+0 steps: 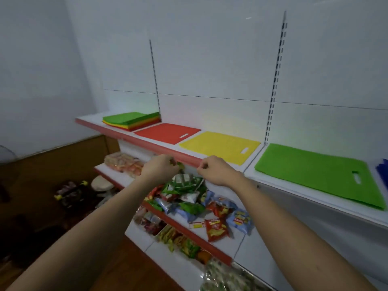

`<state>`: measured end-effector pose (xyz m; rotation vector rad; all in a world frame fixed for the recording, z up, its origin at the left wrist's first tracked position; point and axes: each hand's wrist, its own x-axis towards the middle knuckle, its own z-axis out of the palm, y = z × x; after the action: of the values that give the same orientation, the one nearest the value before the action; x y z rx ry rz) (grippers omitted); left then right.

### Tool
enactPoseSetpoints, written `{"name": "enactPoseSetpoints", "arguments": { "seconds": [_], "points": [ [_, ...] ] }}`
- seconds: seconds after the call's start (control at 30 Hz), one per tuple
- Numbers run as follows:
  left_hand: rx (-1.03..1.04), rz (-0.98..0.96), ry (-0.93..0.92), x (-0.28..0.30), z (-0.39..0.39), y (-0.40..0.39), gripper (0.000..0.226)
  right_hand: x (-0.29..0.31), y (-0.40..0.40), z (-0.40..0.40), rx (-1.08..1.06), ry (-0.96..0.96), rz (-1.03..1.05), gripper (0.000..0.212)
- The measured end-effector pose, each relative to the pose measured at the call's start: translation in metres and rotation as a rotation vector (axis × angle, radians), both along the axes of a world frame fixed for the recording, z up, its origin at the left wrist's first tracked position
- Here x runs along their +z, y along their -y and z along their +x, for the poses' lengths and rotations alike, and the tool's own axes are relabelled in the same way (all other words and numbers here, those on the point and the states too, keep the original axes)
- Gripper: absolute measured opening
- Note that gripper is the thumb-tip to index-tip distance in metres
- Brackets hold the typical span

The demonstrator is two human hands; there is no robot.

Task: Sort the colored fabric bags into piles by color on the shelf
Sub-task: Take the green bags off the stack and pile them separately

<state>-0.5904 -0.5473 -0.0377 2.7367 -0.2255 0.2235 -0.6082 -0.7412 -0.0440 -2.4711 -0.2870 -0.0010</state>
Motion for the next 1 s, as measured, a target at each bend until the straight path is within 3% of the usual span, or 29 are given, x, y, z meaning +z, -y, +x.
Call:
{"name": "enactPoseSetpoints", "arguments": {
  "seconds": [0.23,0.47,0.6,1.0],
  "points": [
    [0.18,0.005,0.022,0.0,-0.005,-0.125,0.023,0.02,-0.125,0.018,0.15,0.053,-0.072,0.033],
    [0.204,-0.007,-0.061,-0.009,0.019,-0.242,0.023,0.019,-0.25,0.059,0.205,0.062,-0.099,0.037],
    [0.27,-0.037,-0.02,-0.022,0.03,-0.319,0.028,0.013,-0.327,0.085,0.24,0.083,-0.115,0.038],
    [0.346,-0.005,-0.011,-0.026,0.127,-0.437,0.031,-0.006,-0.435,0.193,0.243,0.085,-0.108,0.037]
  ]
}}
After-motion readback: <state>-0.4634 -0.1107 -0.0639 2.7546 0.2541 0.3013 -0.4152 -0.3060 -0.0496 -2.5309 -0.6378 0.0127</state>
